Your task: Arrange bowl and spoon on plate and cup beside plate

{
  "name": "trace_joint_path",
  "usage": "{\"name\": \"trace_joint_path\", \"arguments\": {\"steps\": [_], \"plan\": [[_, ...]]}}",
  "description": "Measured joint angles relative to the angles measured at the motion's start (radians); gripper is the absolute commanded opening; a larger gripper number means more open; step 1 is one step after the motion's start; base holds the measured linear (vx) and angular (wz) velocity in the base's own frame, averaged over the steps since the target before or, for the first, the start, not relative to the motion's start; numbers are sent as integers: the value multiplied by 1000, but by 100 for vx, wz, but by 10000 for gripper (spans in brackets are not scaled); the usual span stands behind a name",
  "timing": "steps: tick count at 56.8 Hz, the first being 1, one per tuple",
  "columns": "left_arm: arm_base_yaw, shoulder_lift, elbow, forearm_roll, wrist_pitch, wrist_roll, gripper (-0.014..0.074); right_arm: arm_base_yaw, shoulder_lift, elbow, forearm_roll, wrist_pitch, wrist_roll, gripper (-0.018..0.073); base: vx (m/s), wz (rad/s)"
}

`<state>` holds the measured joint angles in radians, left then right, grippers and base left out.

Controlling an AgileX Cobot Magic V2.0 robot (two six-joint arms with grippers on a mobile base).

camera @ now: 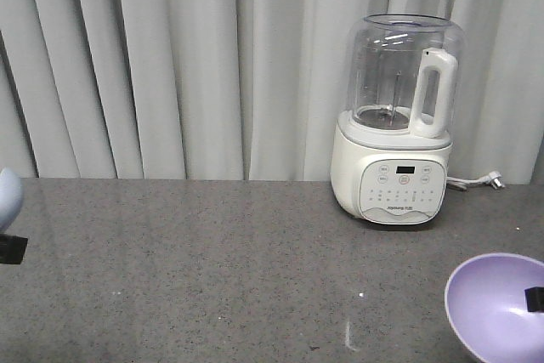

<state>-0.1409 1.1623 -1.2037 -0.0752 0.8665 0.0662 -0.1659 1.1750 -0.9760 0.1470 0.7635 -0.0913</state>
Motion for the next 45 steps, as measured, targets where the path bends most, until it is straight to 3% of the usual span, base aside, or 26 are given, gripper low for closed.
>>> {"name": "trace_joint_path", "arguments": {"steps": [9, 19, 45], "plan": [[0, -52, 0, -21, 0, 2, -6, 0, -205, 0, 113, 16, -90, -11, 0, 0], [0, -134, 0, -30, 10, 2, -6, 0, -372, 0, 188, 53, -110, -11, 0, 0], [0, -268, 0, -32, 31, 2, -6, 0, -478, 0, 207, 81, -113, -8, 0, 0]]}}
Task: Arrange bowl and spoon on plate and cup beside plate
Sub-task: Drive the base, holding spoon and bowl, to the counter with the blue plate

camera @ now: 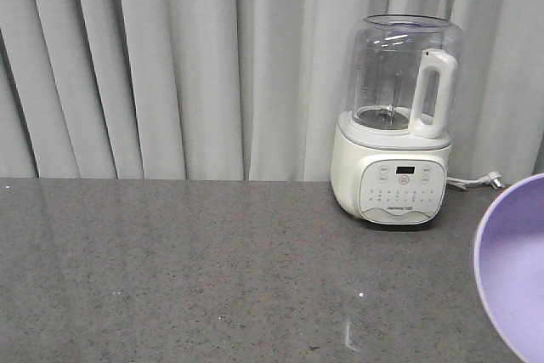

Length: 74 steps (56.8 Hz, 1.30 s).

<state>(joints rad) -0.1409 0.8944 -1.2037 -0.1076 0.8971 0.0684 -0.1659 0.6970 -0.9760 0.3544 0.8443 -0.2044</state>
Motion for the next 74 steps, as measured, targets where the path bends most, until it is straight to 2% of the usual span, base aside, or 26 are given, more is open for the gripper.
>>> {"name": "trace_joint_path", "arguments": {"steps": [43, 74], "plan": [[0, 1, 0, 0, 0, 0, -6, 0, 0, 0, 0, -3, 1, -8, -1, -3], [0, 1, 0, 0, 0, 0, -6, 0, 0, 3, 0, -3, 2, -8, -8, -47]]}}
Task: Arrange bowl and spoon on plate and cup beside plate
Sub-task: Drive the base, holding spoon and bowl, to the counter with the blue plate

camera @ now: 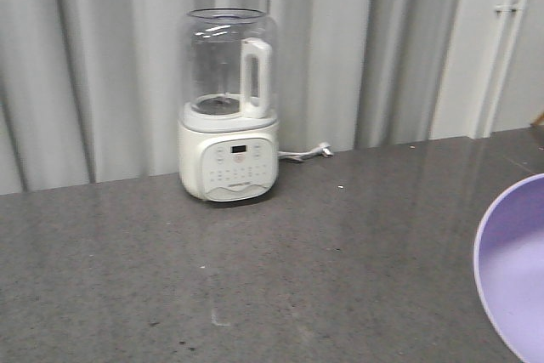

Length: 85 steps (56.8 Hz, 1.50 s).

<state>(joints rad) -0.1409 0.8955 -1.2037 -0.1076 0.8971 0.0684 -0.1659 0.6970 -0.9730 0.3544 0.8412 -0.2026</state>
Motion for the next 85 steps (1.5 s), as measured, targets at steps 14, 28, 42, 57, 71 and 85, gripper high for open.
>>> {"name": "trace_joint_path", "arguments": {"steps": [14, 28, 42, 57, 71, 85], "plan": [[0, 0, 0, 0, 0, 0, -6, 0, 0, 0, 0, 0, 0, -8, -8, -65], [0, 0, 0, 0, 0, 0, -6, 0, 0, 0, 0, 0, 0, -8, -6, -70], [0, 0, 0, 0, 0, 0, -6, 0, 0, 0, 0, 0, 2, -8, -4, -63], [0, 0, 0, 0, 0, 0, -6, 0, 0, 0, 0, 0, 2, -8, 0, -55], [0, 0, 0, 0, 0, 0, -6, 0, 0, 0, 0, 0, 2, -8, 8, -54], [0, 0, 0, 0, 0, 0, -6, 0, 0, 0, 0, 0, 2, -8, 17, -51]]}}
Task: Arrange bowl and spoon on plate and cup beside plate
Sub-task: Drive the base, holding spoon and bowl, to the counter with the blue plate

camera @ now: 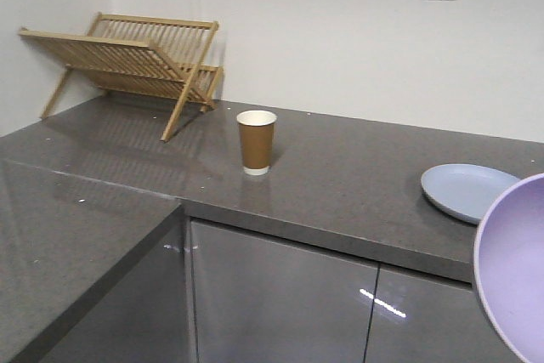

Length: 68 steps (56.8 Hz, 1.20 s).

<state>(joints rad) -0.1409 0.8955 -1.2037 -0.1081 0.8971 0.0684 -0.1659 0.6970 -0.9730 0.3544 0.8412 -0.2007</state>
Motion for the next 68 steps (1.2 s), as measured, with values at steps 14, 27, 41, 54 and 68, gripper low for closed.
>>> {"name": "trace_joint_path", "arguments": {"steps": [14, 27, 41, 54, 68], "plan": [[0, 0, 0, 0, 0, 0, -6, 0, 0, 0, 0, 0, 0, -8, 25, -42], [0, 0, 0, 0, 0, 0, -6, 0, 0, 0, 0, 0, 0, -8, 31, -28], [0, 0, 0, 0, 0, 0, -6, 0, 0, 0, 0, 0, 1, -8, 34, -21], [0, 0, 0, 0, 0, 0, -6, 0, 0, 0, 0, 0, 1, -8, 35, -15], [0, 0, 0, 0, 0, 0, -6, 0, 0, 0, 0, 0, 1, -8, 33, -18]]}}
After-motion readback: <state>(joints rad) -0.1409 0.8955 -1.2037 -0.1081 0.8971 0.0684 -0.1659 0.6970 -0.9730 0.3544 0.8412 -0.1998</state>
